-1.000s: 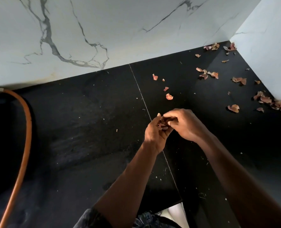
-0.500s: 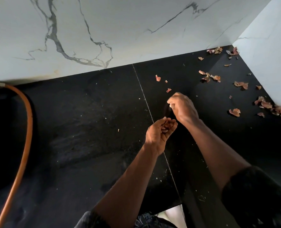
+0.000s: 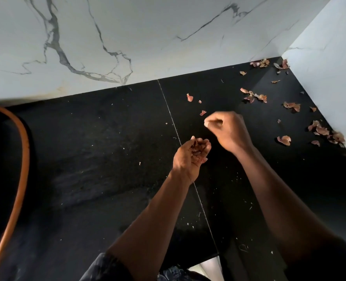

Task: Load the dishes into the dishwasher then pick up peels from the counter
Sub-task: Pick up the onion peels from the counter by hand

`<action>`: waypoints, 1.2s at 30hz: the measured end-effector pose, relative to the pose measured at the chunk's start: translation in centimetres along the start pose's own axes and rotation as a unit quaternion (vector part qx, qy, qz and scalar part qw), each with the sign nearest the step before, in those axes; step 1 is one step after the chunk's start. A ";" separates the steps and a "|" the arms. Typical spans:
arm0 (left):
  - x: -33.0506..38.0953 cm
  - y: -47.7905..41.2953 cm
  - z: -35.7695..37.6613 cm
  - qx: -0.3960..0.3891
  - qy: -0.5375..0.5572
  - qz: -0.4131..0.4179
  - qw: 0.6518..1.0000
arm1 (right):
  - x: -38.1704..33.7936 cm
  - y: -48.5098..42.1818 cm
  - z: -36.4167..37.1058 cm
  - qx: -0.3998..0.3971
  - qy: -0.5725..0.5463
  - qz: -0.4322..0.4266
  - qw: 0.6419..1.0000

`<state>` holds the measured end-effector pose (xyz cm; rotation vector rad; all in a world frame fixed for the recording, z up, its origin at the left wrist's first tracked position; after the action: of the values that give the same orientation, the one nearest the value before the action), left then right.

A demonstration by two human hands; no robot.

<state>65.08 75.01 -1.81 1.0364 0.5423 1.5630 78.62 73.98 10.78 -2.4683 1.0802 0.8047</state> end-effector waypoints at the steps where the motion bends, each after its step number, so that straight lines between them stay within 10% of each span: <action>1: -0.1 0.2 0.0 0.000 0.005 -0.007 1.000 | 0.9 -1.7 0.3 0.016 0.022 0.011 1.000; 10: 1.0 0.1 -1.3 0.002 0.094 0.003 0.996 | 1.3 -5.3 6.0 -0.015 0.228 -0.100 0.968; 21: 3.2 -0.8 0.6 -0.011 0.197 0.032 0.980 | -2.9 2.1 -0.9 0.029 -0.031 -0.050 0.998; 27: 2.4 -0.4 1.7 -0.034 0.211 0.003 0.977 | -4.4 5.5 1.7 -0.075 0.011 -0.071 0.995; 36: 2.6 0.2 0.5 -0.018 0.190 0.008 0.981 | -4.6 -0.7 1.4 0.011 -0.032 -0.087 0.996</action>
<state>65.38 77.32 -0.55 0.7155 0.7643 1.7901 76.11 77.73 12.55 -2.4594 0.8336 0.8060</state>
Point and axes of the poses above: each hand's wrist, its own y-axis away from the middle knuckle, its own z-axis out of the palm, x = y × z, the point moved 10 cm from there along -y, towards the middle knuckle, and after that the axes turned 7 degrees about x, right-handed, at the moved point
